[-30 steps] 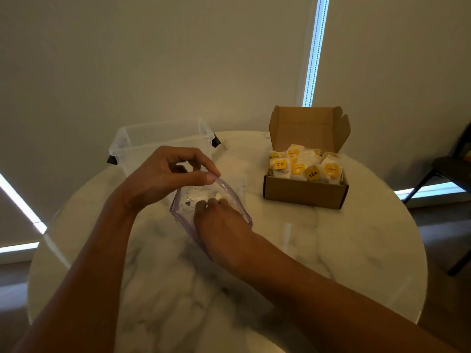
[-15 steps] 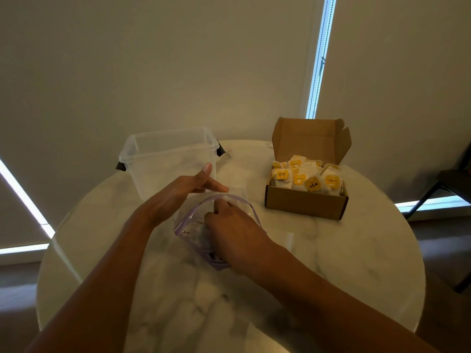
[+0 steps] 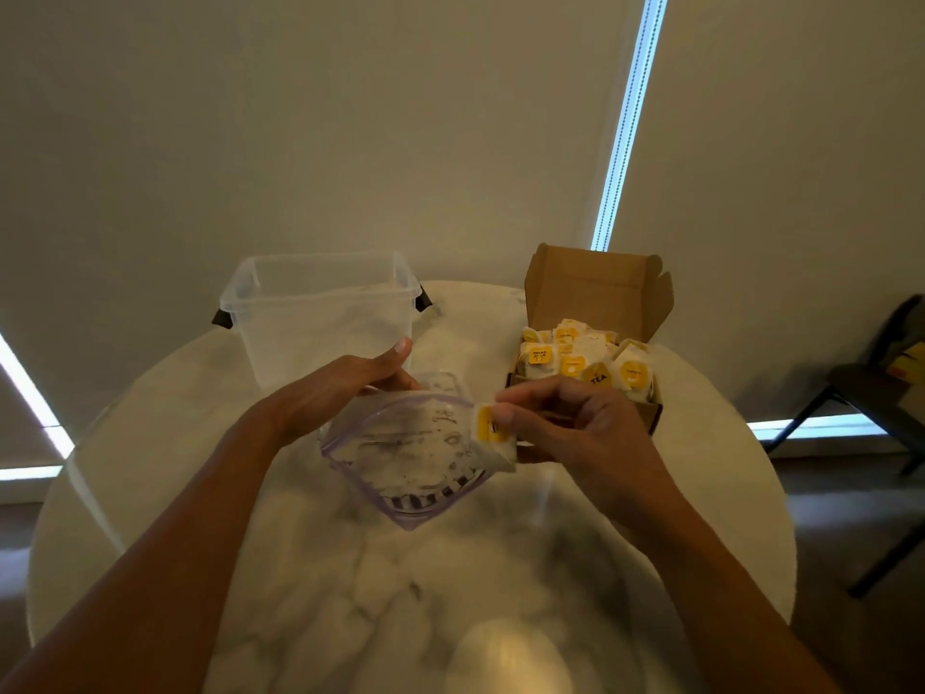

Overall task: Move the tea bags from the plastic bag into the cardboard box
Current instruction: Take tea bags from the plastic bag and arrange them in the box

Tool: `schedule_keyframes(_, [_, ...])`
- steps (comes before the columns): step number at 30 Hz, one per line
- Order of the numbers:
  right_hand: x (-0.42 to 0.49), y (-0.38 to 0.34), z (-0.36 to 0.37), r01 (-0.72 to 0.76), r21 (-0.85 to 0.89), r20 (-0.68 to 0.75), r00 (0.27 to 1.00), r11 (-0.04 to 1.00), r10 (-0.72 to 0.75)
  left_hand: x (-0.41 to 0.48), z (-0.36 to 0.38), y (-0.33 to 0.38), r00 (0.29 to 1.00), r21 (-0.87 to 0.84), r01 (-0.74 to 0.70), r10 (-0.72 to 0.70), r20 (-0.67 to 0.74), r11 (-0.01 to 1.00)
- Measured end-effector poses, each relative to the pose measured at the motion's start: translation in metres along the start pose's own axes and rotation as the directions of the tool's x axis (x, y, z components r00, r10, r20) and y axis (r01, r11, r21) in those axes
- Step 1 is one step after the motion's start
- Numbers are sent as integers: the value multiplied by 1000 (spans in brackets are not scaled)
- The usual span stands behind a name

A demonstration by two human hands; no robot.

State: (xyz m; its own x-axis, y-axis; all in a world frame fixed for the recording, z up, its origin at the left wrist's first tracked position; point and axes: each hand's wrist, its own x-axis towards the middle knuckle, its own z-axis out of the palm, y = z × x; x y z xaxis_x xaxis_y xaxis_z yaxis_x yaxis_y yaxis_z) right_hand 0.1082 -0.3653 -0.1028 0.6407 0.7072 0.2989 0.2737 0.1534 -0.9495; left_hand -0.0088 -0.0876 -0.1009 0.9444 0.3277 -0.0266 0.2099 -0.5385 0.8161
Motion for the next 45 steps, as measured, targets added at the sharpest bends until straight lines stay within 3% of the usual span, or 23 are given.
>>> schedule_keyframes(5, [5,5,-22,38,44,-191,981,998,-29,1,3,1,1000,-24,10,-11,-11,1000])
schedule_keyframes(10, [25,18,-52,181,-343,-419,849,922,-322,4,3,0,1000,37,23,-23,4,999])
schedule_keyframes(13, [41,9,-63,259,-531,-378,780,807,-499,4,2,-2,999,56,34,-35,14,998])
schedule_keyframes(15, [55,6,-66,276,-597,-300,794,753,-529,6,2,-4,999,71,39,-40,7,997])
schedule_keyframes(20, [84,12,-60,268,-649,-72,910,712,-408,7,2,-4,999,110,35,-35,-1,993])
schedule_keyframes(23, [89,18,-60,285,-678,45,936,678,-349,8,1,-5,999,114,46,-46,-6,992])
schedule_keyframes(32, [85,27,-74,170,-662,12,976,730,-216,12,2,-9,999,131,40,-40,-1,991])
schedule_keyframes(36, [84,25,-77,179,-711,-129,917,680,-377,12,3,-8,998,144,57,-56,-6,988])
schedule_keyframes(39, [71,11,-88,202,-681,-191,879,704,-437,12,2,-7,998,142,60,-60,-6,988])
schedule_keyframes(42, [55,11,-97,143,-653,-102,957,744,-273,12,2,-8,998,148,60,-60,-5,987])
schedule_keyframes(45, [49,19,-102,85,-668,-33,989,739,-144,12,2,-8,998,129,70,-69,-12,989])
